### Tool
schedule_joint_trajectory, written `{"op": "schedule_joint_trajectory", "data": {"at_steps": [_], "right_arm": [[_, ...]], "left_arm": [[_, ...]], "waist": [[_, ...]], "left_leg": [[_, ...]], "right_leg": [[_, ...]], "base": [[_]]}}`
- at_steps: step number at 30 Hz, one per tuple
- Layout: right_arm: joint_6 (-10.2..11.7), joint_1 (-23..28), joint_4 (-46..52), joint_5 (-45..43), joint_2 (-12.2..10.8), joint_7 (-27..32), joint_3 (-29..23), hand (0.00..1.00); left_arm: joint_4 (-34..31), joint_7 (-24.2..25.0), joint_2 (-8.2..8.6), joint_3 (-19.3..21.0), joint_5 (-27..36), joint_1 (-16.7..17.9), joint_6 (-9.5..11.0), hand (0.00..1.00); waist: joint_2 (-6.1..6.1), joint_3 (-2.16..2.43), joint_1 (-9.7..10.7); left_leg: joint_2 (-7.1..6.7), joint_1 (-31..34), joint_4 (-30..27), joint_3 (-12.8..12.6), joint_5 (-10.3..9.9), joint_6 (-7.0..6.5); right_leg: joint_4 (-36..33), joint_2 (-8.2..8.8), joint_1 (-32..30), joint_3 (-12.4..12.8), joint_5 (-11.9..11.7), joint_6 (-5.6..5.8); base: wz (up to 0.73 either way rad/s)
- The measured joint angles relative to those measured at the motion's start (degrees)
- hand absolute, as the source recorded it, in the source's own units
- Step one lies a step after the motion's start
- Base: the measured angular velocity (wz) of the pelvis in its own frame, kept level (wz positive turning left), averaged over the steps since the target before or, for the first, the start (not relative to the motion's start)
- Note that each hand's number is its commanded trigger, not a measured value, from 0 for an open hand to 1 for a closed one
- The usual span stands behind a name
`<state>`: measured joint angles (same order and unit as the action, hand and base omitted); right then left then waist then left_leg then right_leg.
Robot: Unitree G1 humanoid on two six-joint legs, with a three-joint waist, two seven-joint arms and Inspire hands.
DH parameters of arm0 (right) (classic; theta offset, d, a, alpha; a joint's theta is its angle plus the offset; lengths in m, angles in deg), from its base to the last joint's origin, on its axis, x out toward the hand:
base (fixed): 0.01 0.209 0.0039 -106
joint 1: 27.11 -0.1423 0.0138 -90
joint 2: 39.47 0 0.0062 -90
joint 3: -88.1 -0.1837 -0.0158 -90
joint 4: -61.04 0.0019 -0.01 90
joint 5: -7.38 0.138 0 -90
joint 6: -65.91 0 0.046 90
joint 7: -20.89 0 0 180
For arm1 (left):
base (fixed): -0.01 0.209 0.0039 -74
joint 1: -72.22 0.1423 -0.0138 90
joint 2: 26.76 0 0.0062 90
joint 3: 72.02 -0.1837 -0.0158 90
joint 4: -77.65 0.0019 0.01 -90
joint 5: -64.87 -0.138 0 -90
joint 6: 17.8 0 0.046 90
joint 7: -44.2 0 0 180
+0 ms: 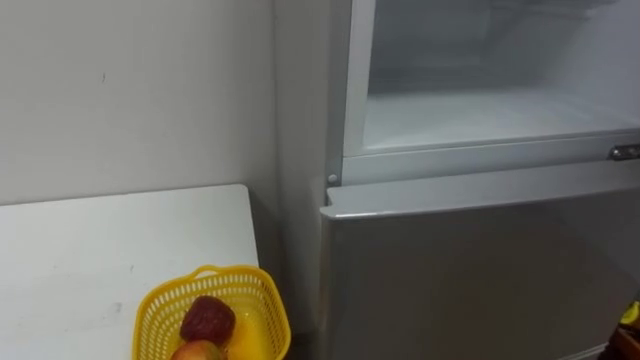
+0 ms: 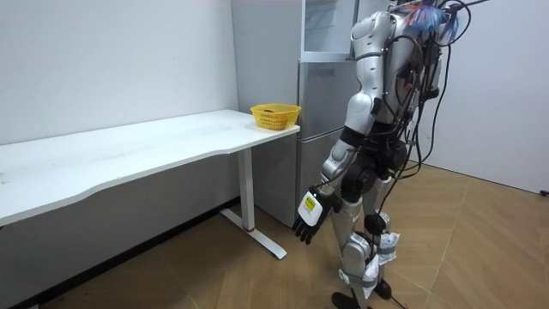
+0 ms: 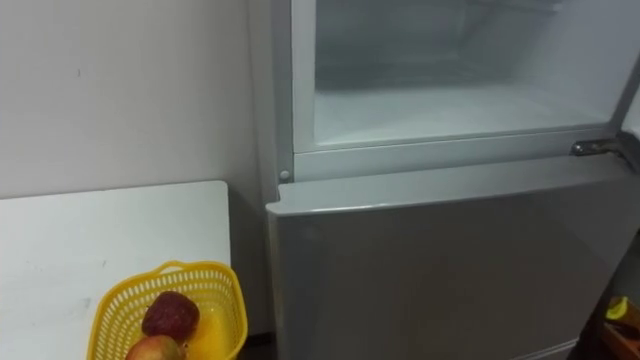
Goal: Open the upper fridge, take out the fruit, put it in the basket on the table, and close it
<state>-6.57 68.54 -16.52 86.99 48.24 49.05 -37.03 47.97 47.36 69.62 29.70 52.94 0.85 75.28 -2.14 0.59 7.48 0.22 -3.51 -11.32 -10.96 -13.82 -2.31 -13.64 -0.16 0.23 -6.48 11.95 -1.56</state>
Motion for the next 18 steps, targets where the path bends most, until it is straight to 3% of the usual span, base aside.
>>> {"op": "schedule_joint_trajectory", "data": {"at_steps": [7,10,18], "right_arm": [[0.09,-2.66,5.02,0.48,0.05,-5.88,0.16,0.0],[0.1,-3.62,5.03,-1.54,0.01,-7.76,0.42,0.0],[-0.04,-5.33,6.44,-11.28,0.26,-13.13,0.81,0.0]], "left_arm": [[0.86,-0.24,0.0,0.54,-0.25,-0.1,1.16,0.0],[2.64,-0.24,0.06,0.62,-1.22,-0.25,2.25,0.0],[4.04,0.04,0.26,0.33,-2.34,0.19,2.2,0.0]], "waist": [[0.04,-0.05,-0.1],[0.29,-0.1,-0.38],[0.3,-0.12,-1.57]], "left_leg": [[0.0,-0.12,-0.1,0.05,0.0,0.0],[-0.06,-0.22,-0.14,0.08,0.0,0.0],[0.06,-0.24,-0.39,0.29,0.0,0.01]], "right_leg": [[0.09,0.13,0.79,-0.14,0.01,0.0],[0.03,0.09,0.82,-0.13,0.01,0.01],[0.69,0.27,0.85,-0.68,-0.02,-0.07]], "base": [[0.0],[0.0],[0.03]]}}
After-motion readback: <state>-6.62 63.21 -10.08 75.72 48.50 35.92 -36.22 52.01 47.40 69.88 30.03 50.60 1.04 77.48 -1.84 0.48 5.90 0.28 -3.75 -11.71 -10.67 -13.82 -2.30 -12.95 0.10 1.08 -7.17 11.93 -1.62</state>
